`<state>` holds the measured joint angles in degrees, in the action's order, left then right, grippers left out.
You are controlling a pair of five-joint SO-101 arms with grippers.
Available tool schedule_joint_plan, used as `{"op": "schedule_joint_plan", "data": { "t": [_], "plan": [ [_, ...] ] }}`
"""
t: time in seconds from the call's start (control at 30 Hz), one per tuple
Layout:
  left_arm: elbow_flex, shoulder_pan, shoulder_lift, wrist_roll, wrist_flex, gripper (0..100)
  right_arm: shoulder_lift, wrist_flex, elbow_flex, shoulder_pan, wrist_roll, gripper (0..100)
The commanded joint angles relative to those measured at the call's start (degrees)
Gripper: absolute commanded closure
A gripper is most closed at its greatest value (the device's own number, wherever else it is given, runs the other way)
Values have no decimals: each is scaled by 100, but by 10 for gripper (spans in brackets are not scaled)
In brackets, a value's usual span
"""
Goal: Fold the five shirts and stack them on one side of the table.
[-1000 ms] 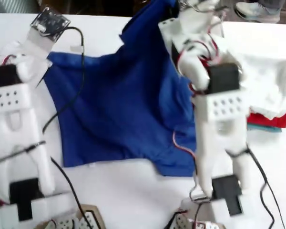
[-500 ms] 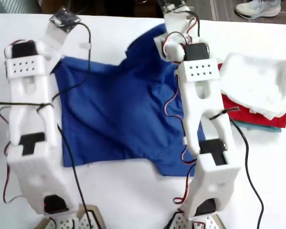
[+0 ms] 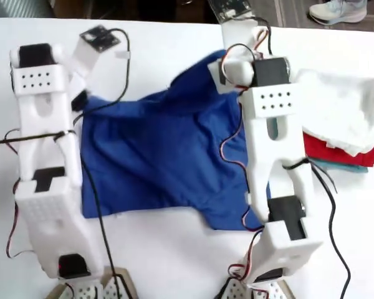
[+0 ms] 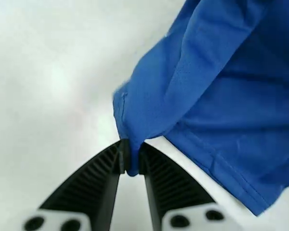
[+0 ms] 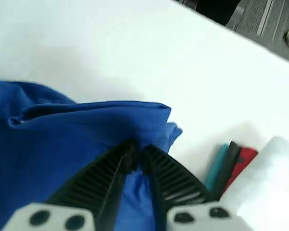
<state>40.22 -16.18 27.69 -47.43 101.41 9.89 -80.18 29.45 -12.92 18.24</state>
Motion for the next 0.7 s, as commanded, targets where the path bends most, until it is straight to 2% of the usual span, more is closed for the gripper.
{"op": "schedule_joint_plan", "data": {
  "t": [0.0, 0.13, 0.23, 0.4, 0.53, 0.67],
  "plan": [
    [-1007, -35, -905, -299, 88, 976, -382, -462, 18, 84, 26, 978],
    [-2501, -53, -1978, -431, -264, 975, -426, -971, 9, 84, 114, 977],
    [-3688, -53, -2813, -510, -703, 975, -892, -936, -475, 75, 237, 976],
    [-5376, -44, -3903, -580, -1310, 975, -2607, -101, -2813, 101, 536, 977],
    [-6132, -35, -4615, -580, -1301, 975, -4040, 637, -4870, 400, 738, 978],
    [-6598, -35, -5213, -598, -1284, 975, -5130, 708, -6031, 637, 985, 978]
  ]
}}
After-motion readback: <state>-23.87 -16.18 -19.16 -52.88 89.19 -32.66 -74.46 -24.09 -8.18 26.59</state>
